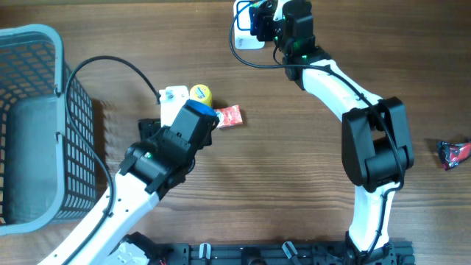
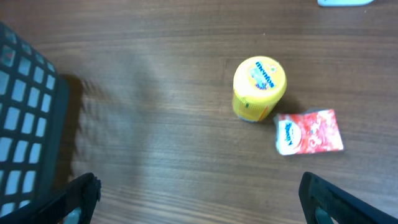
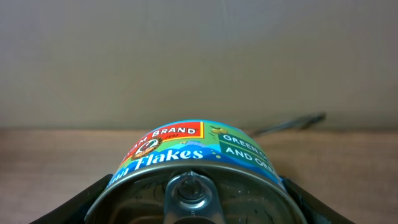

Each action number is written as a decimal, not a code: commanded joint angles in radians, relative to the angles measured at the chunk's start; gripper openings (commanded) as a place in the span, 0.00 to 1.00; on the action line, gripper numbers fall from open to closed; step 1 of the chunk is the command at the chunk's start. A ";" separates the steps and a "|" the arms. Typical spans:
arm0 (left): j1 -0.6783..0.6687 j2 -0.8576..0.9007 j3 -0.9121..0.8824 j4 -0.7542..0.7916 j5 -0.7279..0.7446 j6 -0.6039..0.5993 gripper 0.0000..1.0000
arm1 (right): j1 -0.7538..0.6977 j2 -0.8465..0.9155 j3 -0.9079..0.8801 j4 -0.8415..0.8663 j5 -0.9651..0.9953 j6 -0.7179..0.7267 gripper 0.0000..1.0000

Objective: Scan the item barcode
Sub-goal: 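Hold the tin can label facing the scanner window, then carry the tin can to the right edge and release it, then reach the right gripper to the Kleenex pack and grasp it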

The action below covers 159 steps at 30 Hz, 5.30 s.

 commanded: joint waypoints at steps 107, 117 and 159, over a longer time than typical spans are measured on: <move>0.209 -0.196 0.012 0.205 0.140 -0.028 1.00 | -0.584 -0.591 -0.156 -1.013 -0.131 -0.133 1.00; 0.376 -0.385 0.012 0.051 0.220 -0.027 1.00 | 0.087 -0.486 -0.157 -1.084 0.087 -0.183 1.00; 0.376 -0.291 0.012 -0.077 0.256 -0.023 1.00 | 0.382 0.000 -0.126 -0.686 0.084 0.054 0.58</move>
